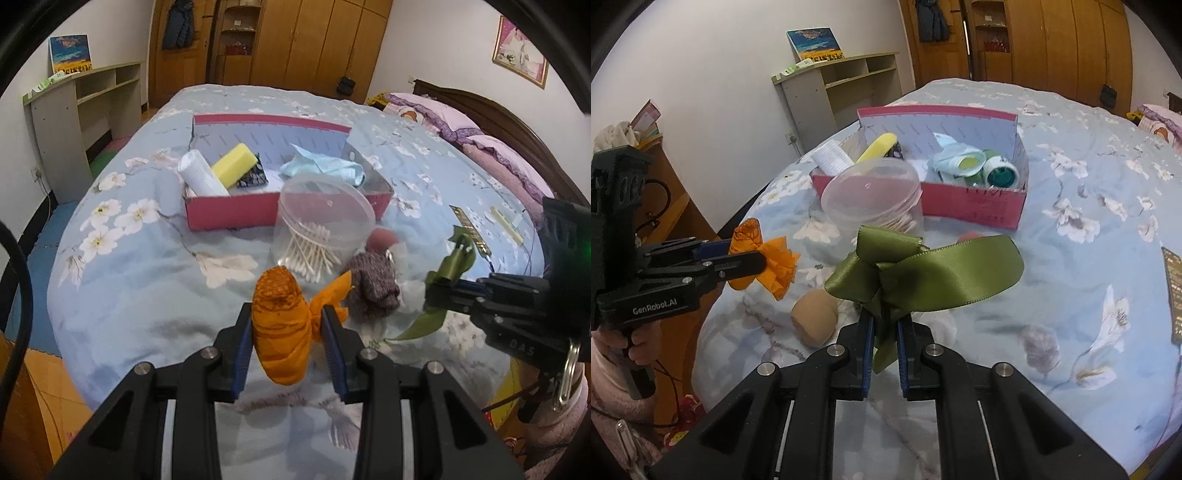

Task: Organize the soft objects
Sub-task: 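Lift the orange cloth and ribbon bow with both tools toward the shoebox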

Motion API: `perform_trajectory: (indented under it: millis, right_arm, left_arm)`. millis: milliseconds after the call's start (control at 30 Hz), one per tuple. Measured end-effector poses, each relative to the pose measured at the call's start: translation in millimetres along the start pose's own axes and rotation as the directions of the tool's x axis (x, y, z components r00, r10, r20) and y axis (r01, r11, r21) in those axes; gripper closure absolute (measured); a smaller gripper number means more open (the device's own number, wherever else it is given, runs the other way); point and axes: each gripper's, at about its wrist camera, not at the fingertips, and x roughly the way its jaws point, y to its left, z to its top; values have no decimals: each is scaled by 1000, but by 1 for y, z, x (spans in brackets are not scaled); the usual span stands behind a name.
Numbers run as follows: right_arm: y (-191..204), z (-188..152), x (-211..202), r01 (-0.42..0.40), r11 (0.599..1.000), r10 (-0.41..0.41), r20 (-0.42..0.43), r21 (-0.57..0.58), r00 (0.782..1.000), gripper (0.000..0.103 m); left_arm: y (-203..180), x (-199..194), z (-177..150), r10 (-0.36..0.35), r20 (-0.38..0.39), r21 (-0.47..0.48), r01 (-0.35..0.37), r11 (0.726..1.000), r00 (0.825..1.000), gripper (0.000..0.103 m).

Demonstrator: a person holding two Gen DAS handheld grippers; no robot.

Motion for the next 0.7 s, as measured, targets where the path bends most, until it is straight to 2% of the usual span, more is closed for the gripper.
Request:
perform_trajectory:
  millis: [433, 700]
  right_arm:
    - [-10, 33, -5, 41, 999, -41, 30, -24, 999, 91]
    - [-19, 53, -1, 56, 998, -55, 42, -30, 998, 91]
  left_arm:
    - [5, 1, 48, 57, 65, 35, -59, 998, 996, 66]
    - [13, 16, 82, 92, 81, 46, -96, 994, 992, 66]
